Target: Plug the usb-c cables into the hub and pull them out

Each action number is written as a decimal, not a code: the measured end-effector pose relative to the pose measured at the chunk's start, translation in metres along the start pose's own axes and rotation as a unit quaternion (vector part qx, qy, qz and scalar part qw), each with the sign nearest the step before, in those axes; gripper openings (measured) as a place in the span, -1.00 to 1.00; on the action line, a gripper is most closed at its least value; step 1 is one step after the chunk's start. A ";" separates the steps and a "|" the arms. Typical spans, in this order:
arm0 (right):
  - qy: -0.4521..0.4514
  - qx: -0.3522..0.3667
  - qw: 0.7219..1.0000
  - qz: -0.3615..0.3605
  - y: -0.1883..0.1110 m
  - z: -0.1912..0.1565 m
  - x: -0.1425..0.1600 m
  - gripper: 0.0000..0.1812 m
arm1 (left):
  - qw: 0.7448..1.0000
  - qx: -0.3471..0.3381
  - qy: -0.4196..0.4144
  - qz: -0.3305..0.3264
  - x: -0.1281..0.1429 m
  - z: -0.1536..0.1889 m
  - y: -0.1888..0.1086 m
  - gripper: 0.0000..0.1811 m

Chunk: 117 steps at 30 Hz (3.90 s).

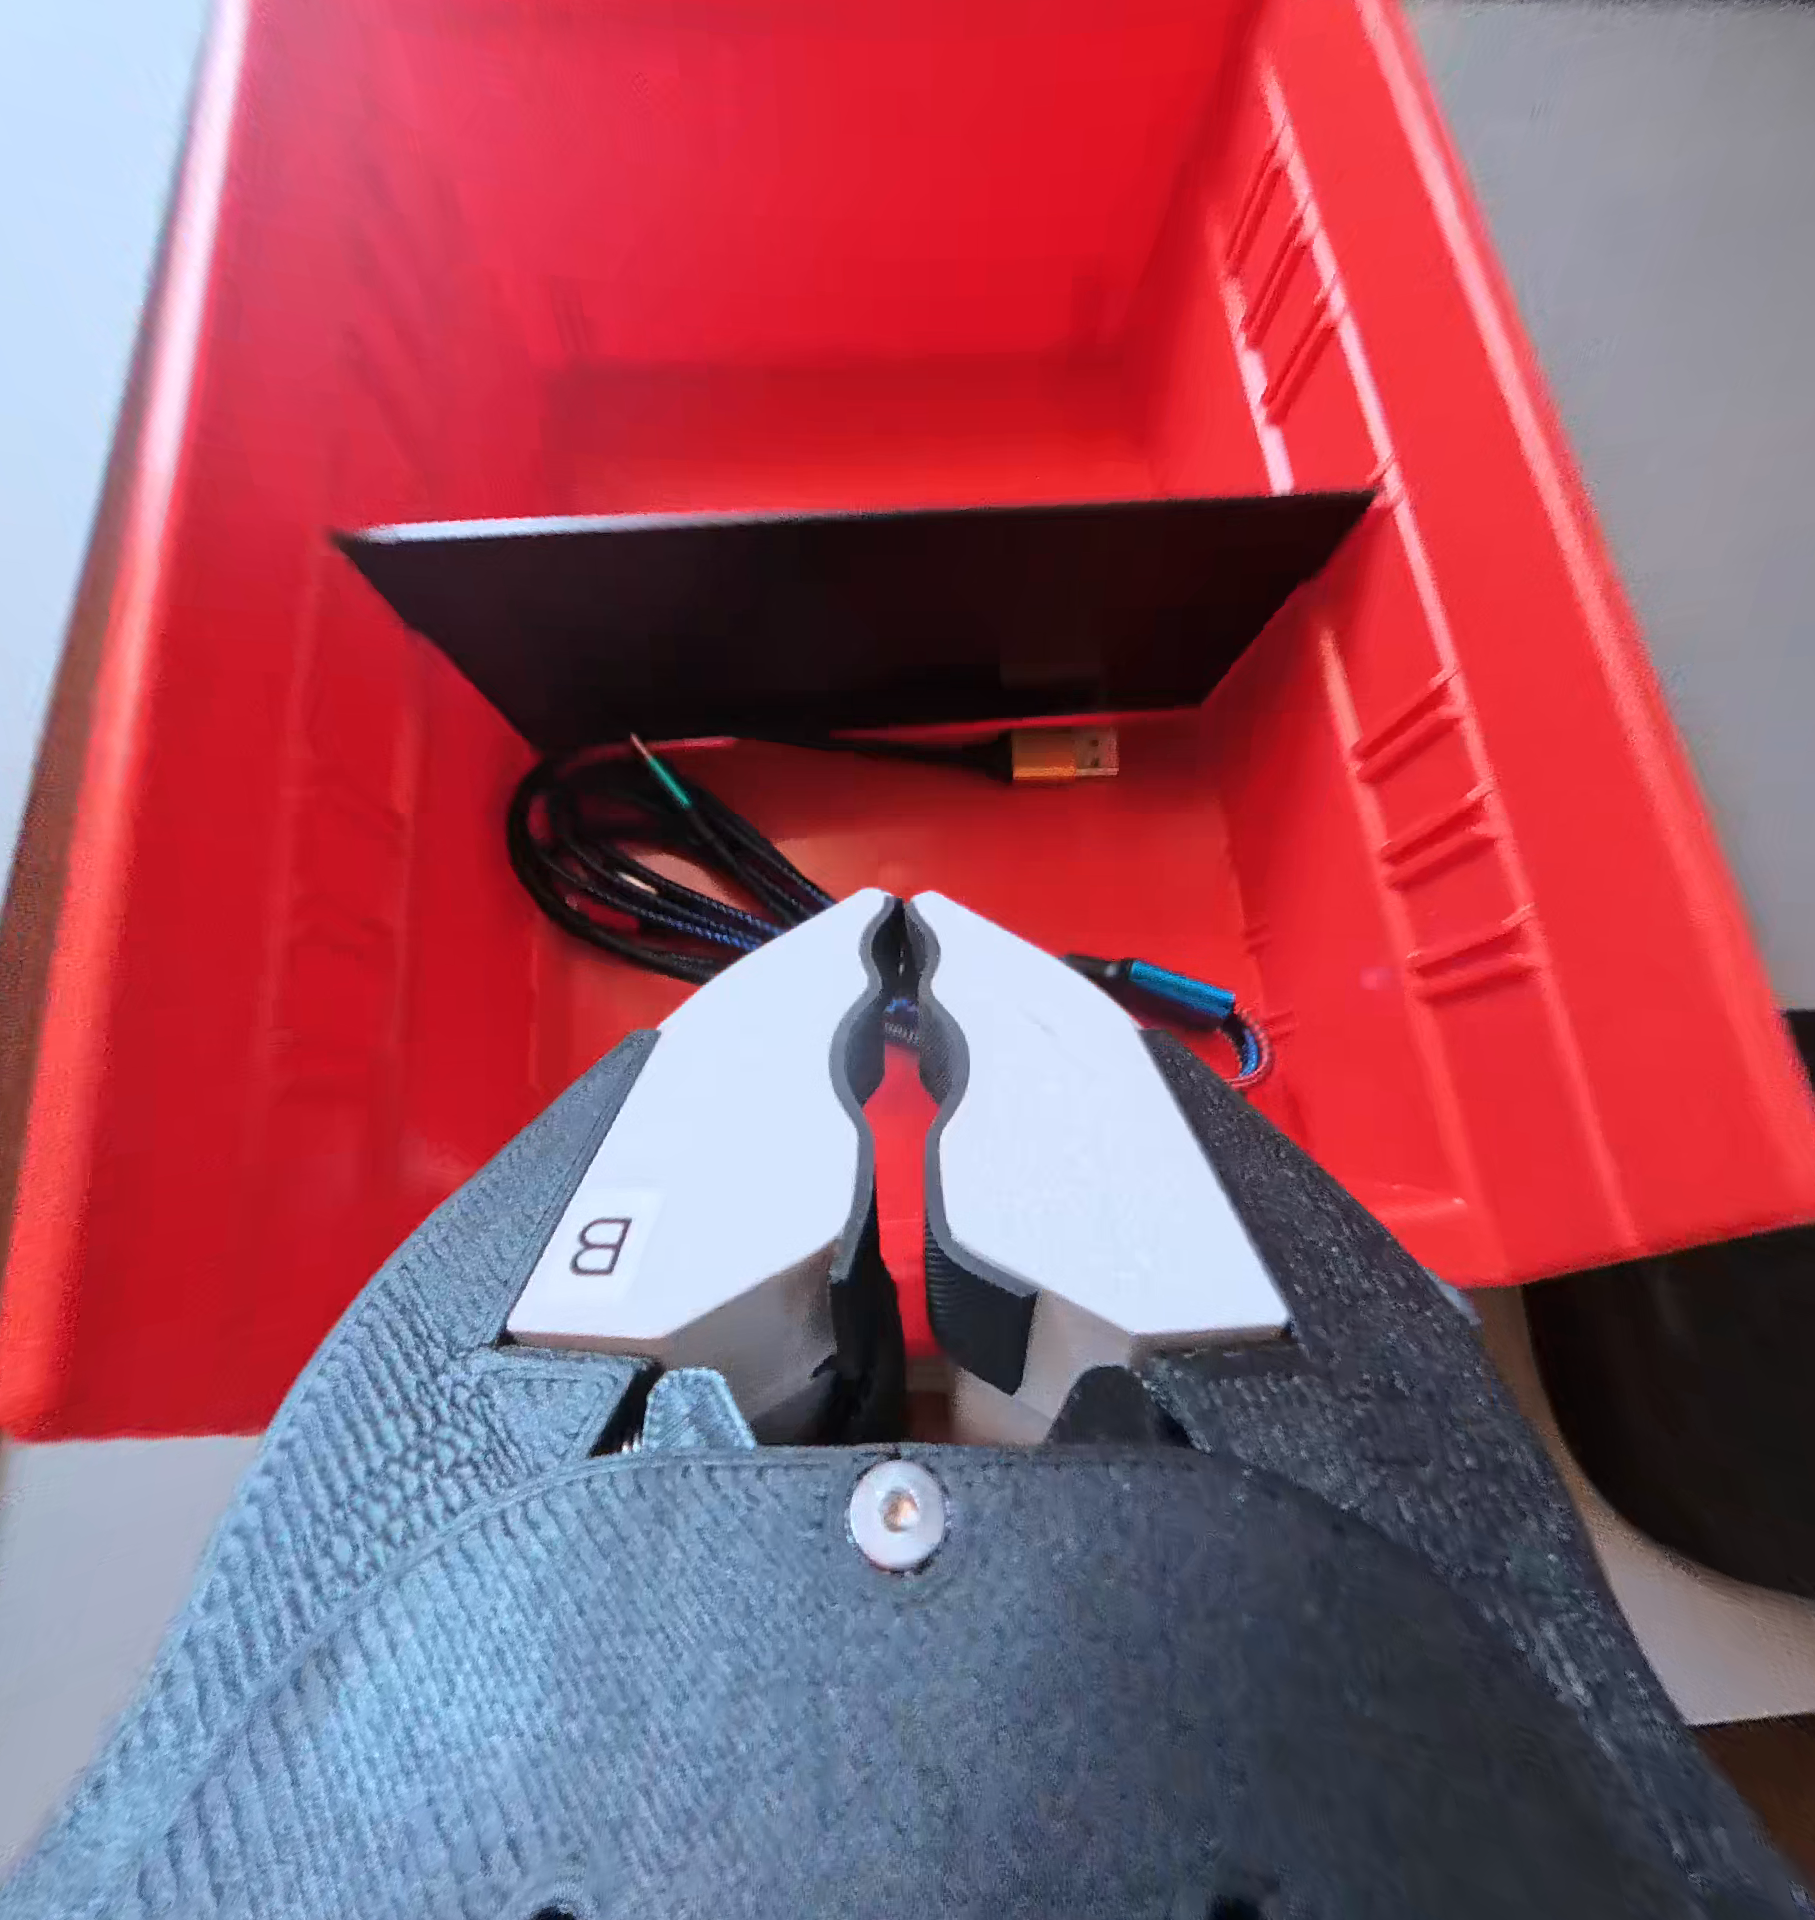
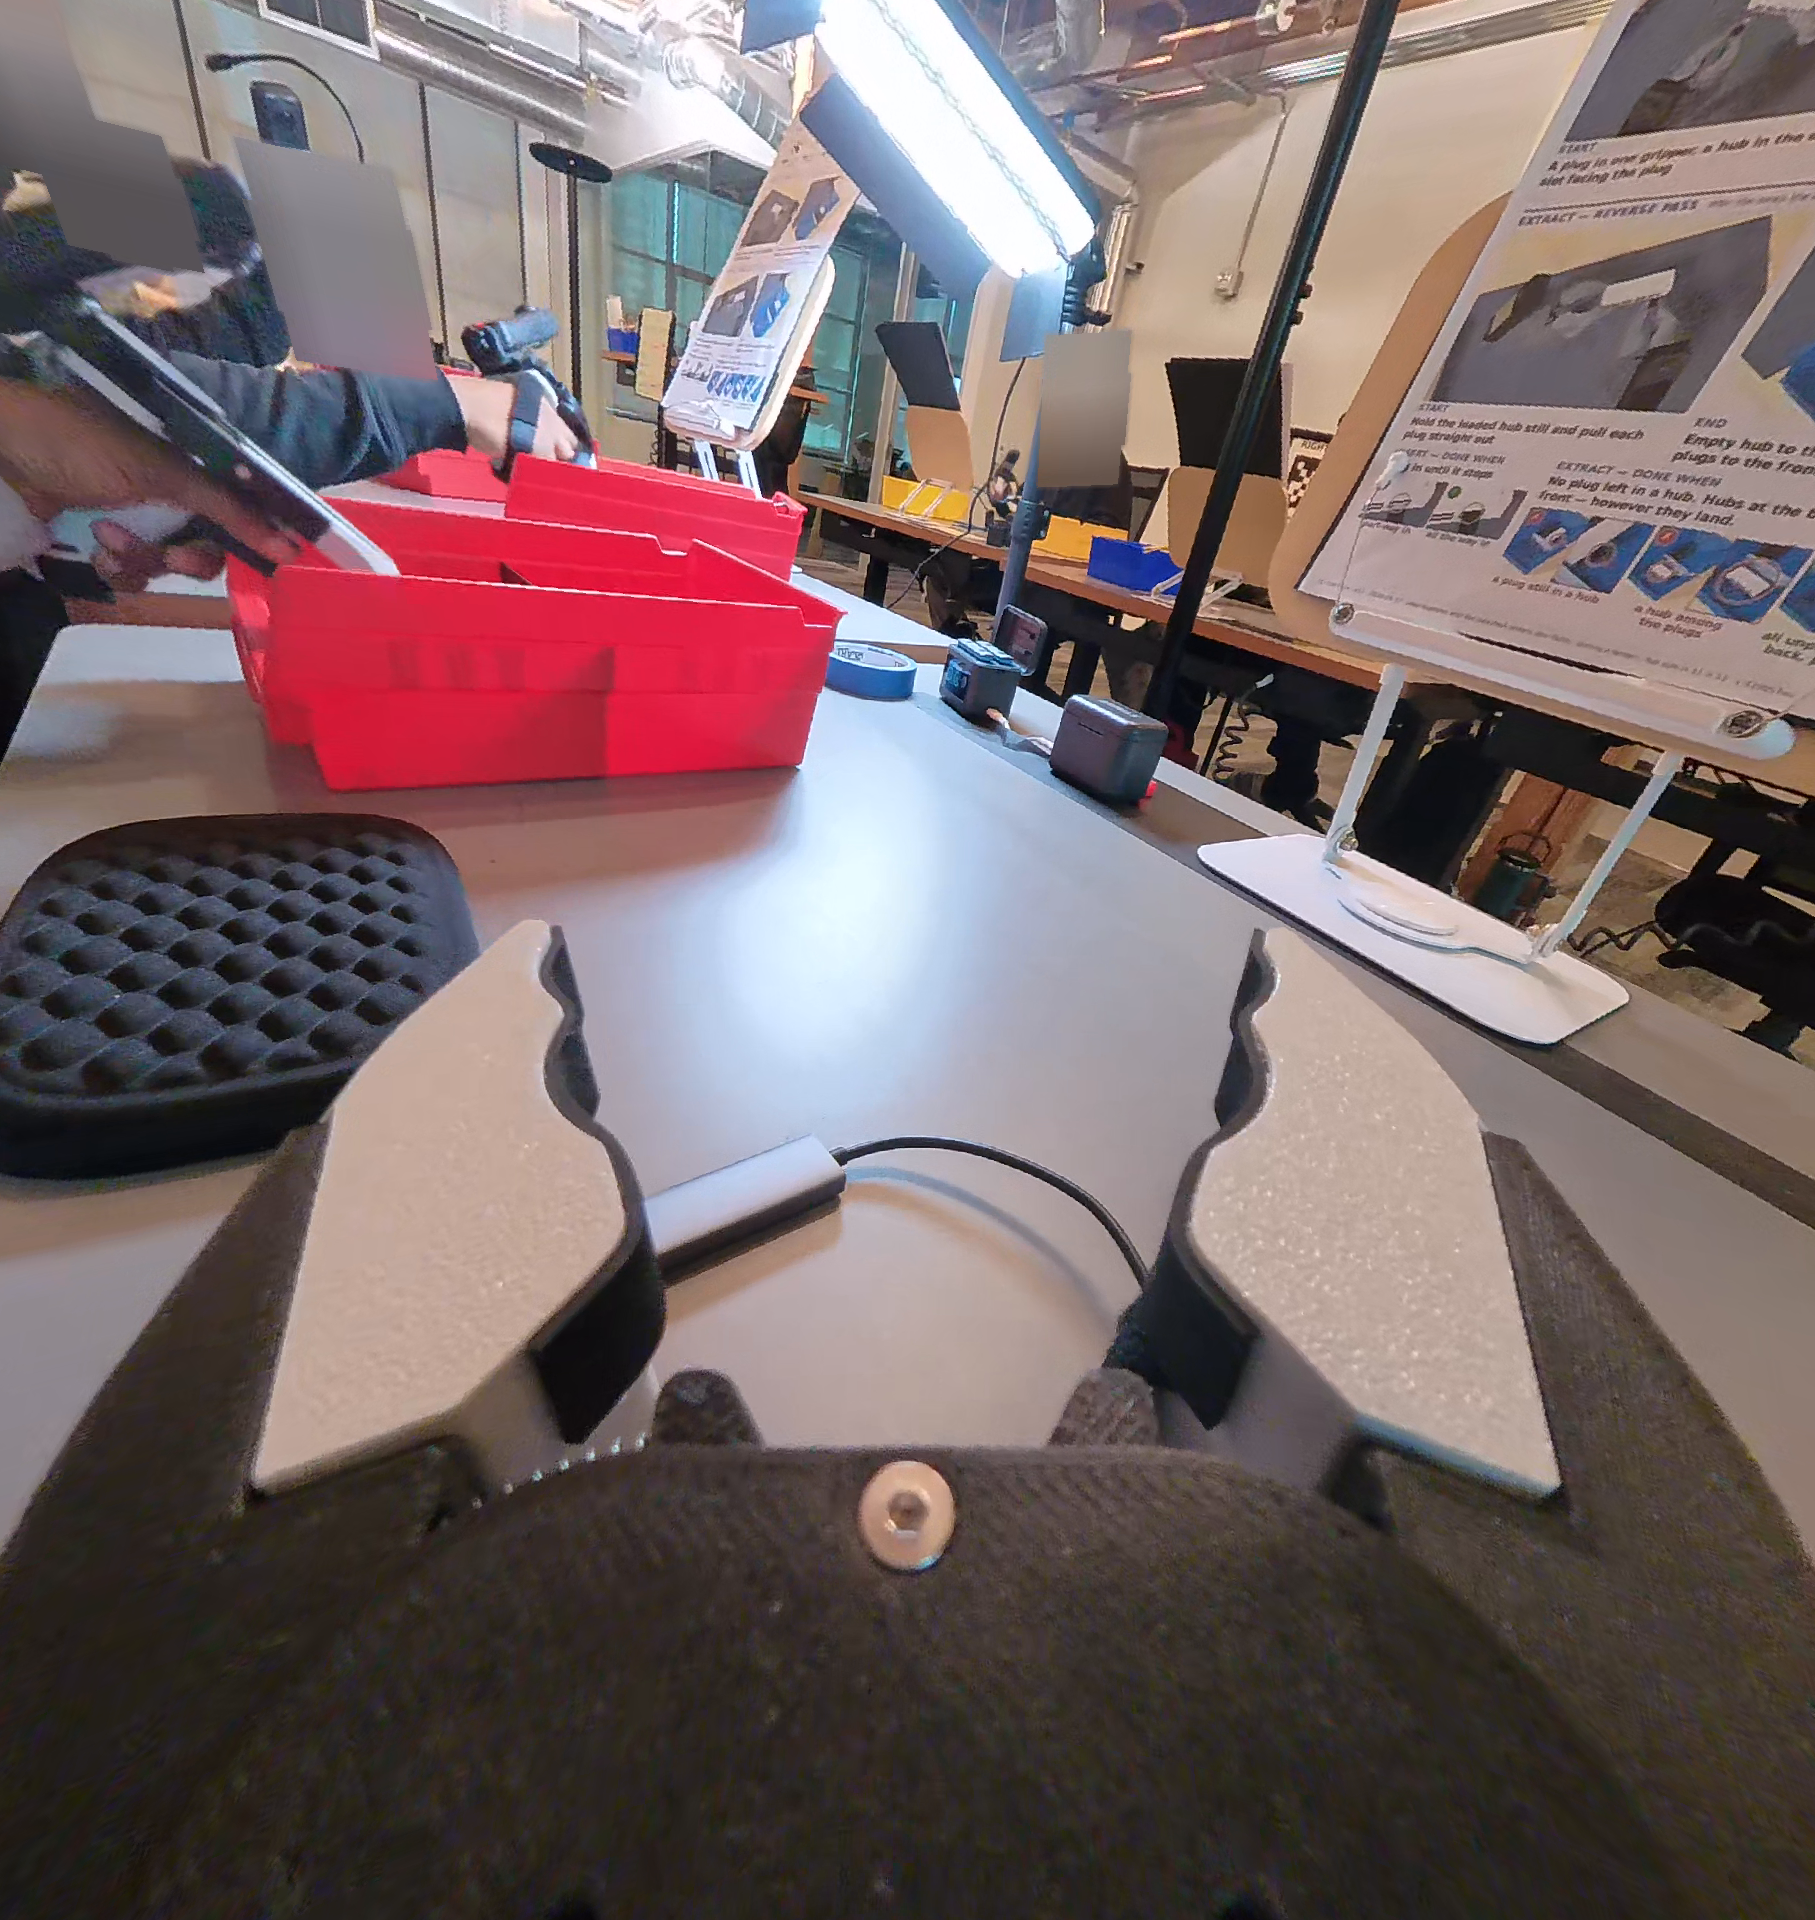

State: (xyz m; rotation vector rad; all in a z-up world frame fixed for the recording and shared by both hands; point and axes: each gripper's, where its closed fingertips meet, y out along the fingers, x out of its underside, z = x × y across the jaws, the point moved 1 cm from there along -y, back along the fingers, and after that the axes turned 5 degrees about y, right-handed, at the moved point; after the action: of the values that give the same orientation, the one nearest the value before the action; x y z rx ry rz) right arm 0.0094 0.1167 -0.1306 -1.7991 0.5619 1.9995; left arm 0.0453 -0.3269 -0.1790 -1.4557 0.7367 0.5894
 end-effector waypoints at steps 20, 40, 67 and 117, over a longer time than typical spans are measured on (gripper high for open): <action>-0.024 -0.004 1.000 -0.011 0.003 -0.004 0.004 0.26 | 0.755 0.092 0.590 -0.272 0.032 -0.015 0.013 -0.66; -0.030 -0.002 0.999 -0.014 0.003 -0.003 0.005 0.23 | 0.836 -0.059 0.541 -0.066 -0.066 -0.040 -0.022 -0.95; 0.098 -0.191 0.977 0.006 -0.009 -0.061 -0.015 -0.43 | 0.813 0.007 0.519 0.265 -0.019 0.330 0.019 -0.95; 0.069 -0.243 0.967 -0.032 0.001 -0.096 -0.008 -0.78 | 0.767 0.497 0.278 0.297 -0.020 0.372 -0.036 -0.92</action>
State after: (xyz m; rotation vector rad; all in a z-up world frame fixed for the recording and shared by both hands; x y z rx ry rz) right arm 0.0896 0.0638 -0.1314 -2.2154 0.0423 2.1071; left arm 0.0919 0.0431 -0.1507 -0.3300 1.6989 0.1185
